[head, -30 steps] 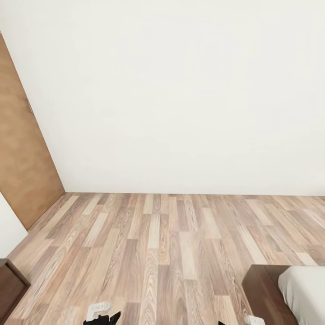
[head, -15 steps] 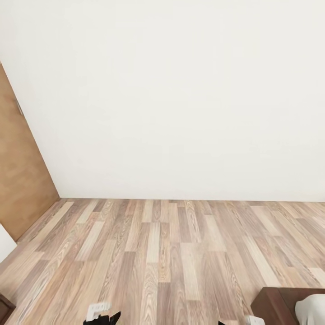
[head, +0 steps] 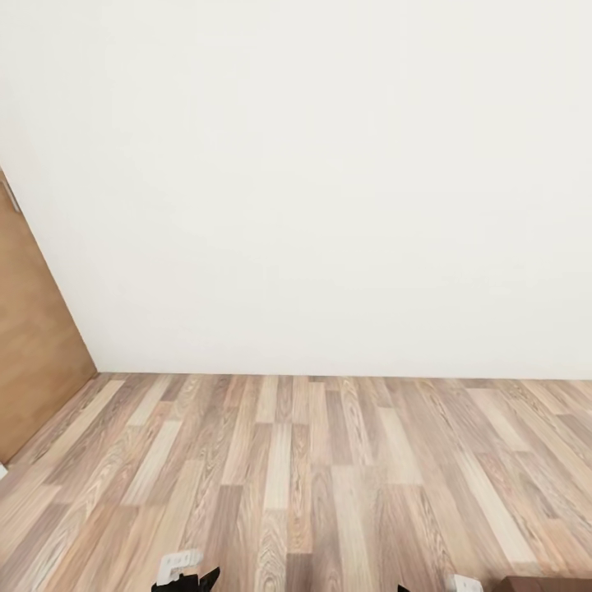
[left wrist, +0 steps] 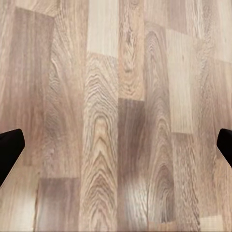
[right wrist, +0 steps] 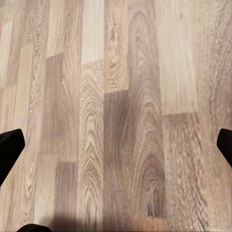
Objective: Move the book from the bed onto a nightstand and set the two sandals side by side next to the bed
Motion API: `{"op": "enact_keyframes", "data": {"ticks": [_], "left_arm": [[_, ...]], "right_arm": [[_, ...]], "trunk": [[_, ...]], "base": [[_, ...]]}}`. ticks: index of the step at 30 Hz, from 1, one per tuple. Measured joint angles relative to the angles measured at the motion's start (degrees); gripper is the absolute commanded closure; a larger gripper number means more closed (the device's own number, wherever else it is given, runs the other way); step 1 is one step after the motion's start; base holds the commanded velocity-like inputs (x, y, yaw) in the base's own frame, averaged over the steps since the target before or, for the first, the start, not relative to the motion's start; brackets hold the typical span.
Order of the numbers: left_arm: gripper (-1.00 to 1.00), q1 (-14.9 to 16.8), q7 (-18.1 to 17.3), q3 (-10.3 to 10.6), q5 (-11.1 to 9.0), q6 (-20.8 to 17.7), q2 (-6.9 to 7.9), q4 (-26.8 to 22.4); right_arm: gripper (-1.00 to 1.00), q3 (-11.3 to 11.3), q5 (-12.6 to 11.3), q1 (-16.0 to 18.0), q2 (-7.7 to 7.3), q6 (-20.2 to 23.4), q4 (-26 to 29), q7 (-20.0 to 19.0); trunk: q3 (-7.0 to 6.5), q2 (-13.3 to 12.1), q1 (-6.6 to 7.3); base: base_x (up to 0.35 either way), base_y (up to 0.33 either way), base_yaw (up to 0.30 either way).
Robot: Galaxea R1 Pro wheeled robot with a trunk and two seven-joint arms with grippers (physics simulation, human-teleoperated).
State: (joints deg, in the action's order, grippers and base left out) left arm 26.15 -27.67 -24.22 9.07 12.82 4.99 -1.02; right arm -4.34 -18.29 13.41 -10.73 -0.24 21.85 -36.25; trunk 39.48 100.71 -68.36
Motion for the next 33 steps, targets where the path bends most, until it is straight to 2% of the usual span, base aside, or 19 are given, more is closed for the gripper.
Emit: {"op": "enact_keyframes", "data": {"ticks": [33], "left_arm": [[-1.0, 0.0, 0.0, 0.0, 0.0, 0.0, 0.0, 0.0]], "right_arm": [[-1.0, 0.0, 0.0, 0.0, 0.0, 0.0, 0.0, 0.0]], "trunk": [[0.0, 0.0, 0.0]], "base": [[0.332, 0.0, 0.0]]}}
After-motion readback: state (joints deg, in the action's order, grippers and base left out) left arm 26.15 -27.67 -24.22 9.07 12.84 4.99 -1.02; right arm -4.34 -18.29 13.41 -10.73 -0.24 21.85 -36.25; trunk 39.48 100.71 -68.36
